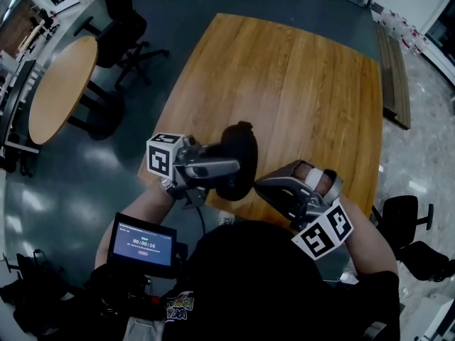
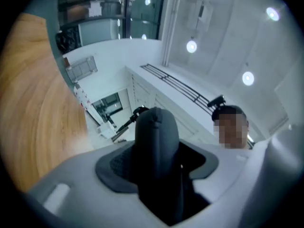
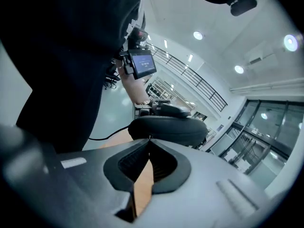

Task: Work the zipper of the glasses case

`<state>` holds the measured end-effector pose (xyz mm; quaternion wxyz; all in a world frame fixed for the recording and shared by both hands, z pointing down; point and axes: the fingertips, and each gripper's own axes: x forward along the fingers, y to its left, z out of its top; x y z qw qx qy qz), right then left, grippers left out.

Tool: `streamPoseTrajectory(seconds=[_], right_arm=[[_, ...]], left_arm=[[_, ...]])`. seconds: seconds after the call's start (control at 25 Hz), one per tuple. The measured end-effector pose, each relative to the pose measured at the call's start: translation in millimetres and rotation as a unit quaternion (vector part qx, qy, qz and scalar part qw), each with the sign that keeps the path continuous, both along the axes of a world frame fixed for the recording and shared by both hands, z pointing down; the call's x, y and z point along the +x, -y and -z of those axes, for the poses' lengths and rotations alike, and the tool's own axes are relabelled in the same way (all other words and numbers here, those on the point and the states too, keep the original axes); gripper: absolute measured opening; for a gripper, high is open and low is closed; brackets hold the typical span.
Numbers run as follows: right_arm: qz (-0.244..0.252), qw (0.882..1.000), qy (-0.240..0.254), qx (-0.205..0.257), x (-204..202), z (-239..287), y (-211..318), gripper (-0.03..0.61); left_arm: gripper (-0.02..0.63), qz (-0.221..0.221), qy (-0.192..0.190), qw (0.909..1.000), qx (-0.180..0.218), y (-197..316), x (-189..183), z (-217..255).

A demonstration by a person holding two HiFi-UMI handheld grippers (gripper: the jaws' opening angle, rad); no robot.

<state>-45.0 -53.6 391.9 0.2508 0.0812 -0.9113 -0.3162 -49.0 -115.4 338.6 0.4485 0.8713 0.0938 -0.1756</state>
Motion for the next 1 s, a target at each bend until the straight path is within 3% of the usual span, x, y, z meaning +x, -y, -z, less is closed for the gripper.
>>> streamPoseTrajectory(seconds=[0.08, 0.2, 0.28, 0.44, 0.6, 0.68, 0.88, 0.96, 1.0], right_arm=[[-0.021, 1.000, 0.012, -0.013, 1.3, -4.3, 2.5, 0.006], [-0.066, 0.996, 0.040, -0.037, 9.3, -10.8, 10.8, 0.006], [-0.111, 0.989, 0.078, -0.064, 15.8, -9.9, 22.2, 0.006], [-0.195, 0.960, 0.158, -0.121, 22.3, -10.1, 38.5, 0.006], [-0.230, 0.942, 0.184, -0.159, 15.9, -21.7, 37.5, 0.006], [-0.229, 0.944, 0.171, -0.163, 10.8, -30.2, 32.9, 0.006], [-0.222, 0.951, 0.147, -0.160, 12.5, -44.9, 31.2, 0.006], [-0.231, 0.943, 0.167, -0.171, 17.5, -43.5, 34.2, 0.006], [-0.242, 0.932, 0.194, -0.188, 22.3, -40.6, 37.4, 0.006]], left_arm=[[0.264, 0.059, -0.026, 0.9969, -0.045, 20.3, -5.0, 0.3], [0.264, 0.145, -0.044, 0.9823, -0.110, 45.1, -9.2, -7.4], [0.264, 0.213, -0.059, 0.9636, -0.151, 62.4, -14.8, -11.7], [0.264, 0.331, -0.089, 0.9158, -0.209, 85.2, -26.5, -19.6], [0.264, 0.393, -0.086, 0.8849, -0.235, 92.4, -33.3, -34.3], [0.264, 0.409, -0.074, 0.8777, -0.239, 93.6, -30.4, -41.1], [0.264, 0.418, -0.048, 0.8783, -0.227, 94.7, -13.2, -51.8], [0.264, 0.419, -0.043, 0.8799, -0.219, 94.7, -13.2, -52.5], [0.265, 0.419, -0.039, 0.8807, -0.217, 94.1, -15.2, -52.0]])
